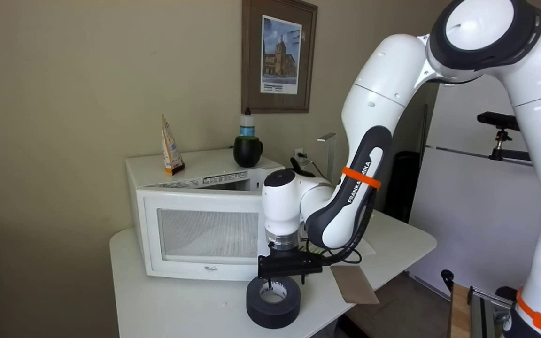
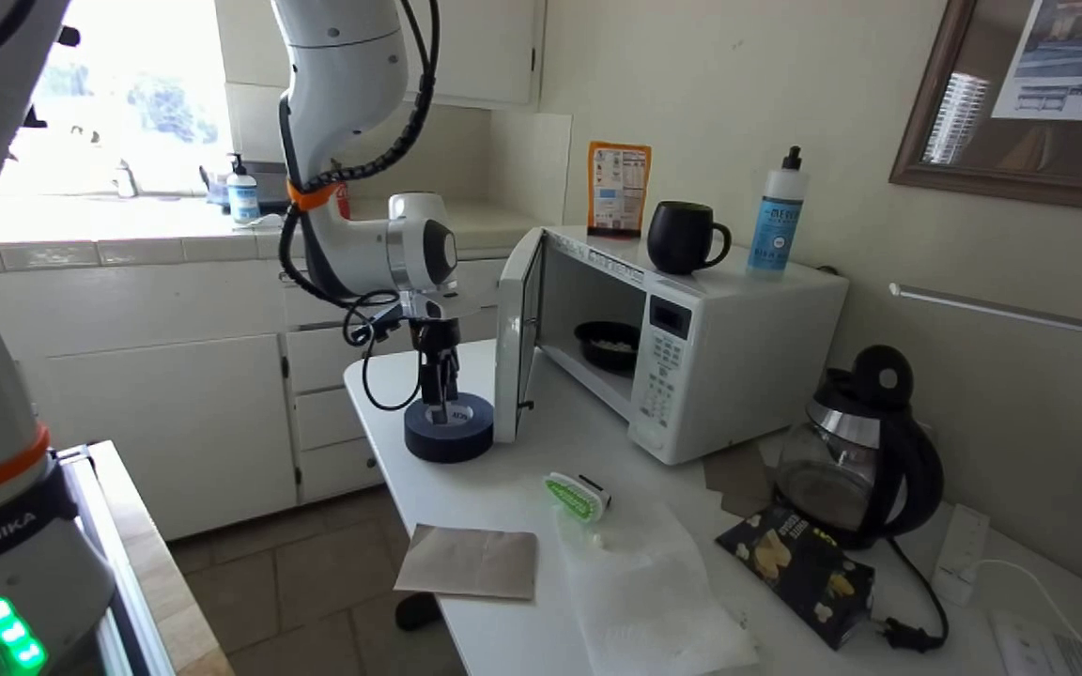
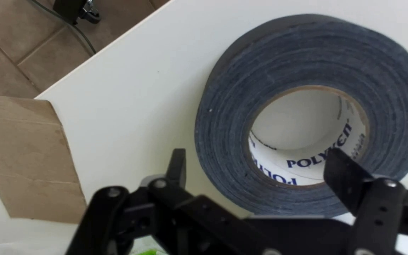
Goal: Move the tape to the left
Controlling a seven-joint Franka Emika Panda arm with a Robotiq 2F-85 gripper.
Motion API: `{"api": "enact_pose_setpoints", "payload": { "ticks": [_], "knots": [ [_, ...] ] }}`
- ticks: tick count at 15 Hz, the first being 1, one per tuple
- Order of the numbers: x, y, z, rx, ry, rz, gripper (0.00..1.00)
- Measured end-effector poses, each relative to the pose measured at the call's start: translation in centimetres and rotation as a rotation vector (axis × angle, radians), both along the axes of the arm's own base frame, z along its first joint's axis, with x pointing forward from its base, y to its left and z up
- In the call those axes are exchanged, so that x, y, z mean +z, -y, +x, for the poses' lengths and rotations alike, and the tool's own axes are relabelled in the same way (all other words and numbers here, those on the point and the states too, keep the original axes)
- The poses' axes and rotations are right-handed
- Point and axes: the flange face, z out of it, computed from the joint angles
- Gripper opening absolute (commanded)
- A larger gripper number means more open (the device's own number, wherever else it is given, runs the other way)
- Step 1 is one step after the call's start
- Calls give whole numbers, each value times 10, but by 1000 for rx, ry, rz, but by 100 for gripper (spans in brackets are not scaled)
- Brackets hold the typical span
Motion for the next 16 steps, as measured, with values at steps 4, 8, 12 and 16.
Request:
{"api": "enact_pose_setpoints", "payload": {
  "ticks": [4, 8, 12, 16],
  "knots": [
    [-19, 4, 1, -13, -33, -41, 100],
    [-28, 16, 4, -14, -72, -39, 100],
    [-40, 23, 4, 3, -119, -8, 73],
    [-51, 23, 10, 49, -110, 70, 42]
  ]
}}
